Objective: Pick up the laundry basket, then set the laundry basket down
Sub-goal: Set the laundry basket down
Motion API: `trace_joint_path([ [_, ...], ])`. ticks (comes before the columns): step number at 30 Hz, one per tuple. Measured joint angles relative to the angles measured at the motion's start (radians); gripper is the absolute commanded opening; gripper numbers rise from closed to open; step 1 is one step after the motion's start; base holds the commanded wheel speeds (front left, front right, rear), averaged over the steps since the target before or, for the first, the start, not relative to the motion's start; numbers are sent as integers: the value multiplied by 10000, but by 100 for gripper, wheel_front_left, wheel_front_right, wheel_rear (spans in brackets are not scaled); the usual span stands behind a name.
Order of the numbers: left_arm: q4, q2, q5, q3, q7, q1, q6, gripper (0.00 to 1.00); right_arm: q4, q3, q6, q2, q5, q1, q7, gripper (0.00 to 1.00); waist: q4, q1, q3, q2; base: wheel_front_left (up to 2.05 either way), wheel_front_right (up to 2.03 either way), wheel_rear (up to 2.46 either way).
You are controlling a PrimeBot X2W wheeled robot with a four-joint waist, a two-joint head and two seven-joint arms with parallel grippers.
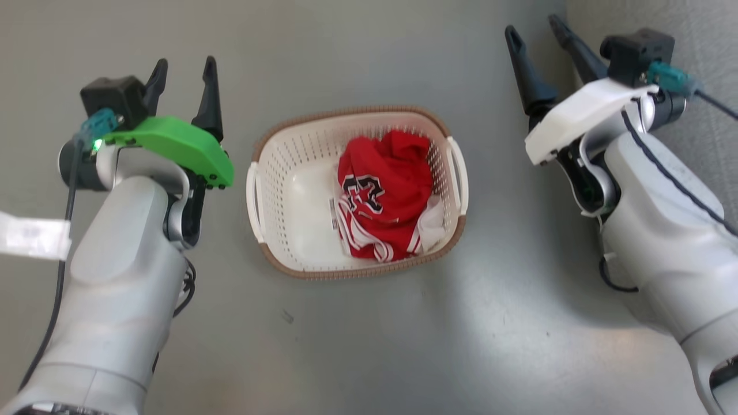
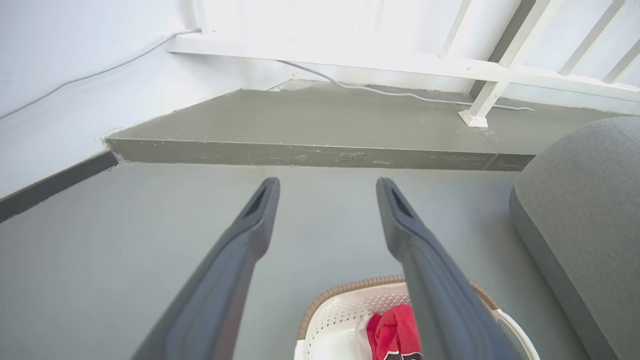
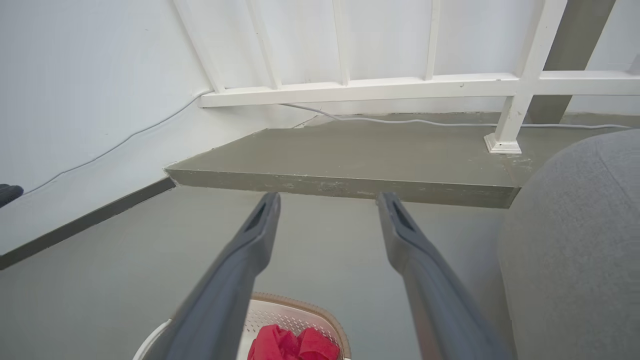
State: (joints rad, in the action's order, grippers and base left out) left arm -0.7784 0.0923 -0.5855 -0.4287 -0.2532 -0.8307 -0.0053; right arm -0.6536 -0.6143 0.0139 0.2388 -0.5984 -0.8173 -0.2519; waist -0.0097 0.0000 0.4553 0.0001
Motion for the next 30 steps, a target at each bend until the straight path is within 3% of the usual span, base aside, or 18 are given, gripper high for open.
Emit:
trace_joint_path([
  [14,2301,178,1076,685,0,1980,602,100,1908,1051,-604,31,1331,1828,-2,100,-128,0,-1540,0,0,0,0],
  [30,4251,159,1873,1005,0,4298,895,100,3264,1893,-775,44,2222,3940,-2,100,-155,0,-2912,0,0,0,0],
])
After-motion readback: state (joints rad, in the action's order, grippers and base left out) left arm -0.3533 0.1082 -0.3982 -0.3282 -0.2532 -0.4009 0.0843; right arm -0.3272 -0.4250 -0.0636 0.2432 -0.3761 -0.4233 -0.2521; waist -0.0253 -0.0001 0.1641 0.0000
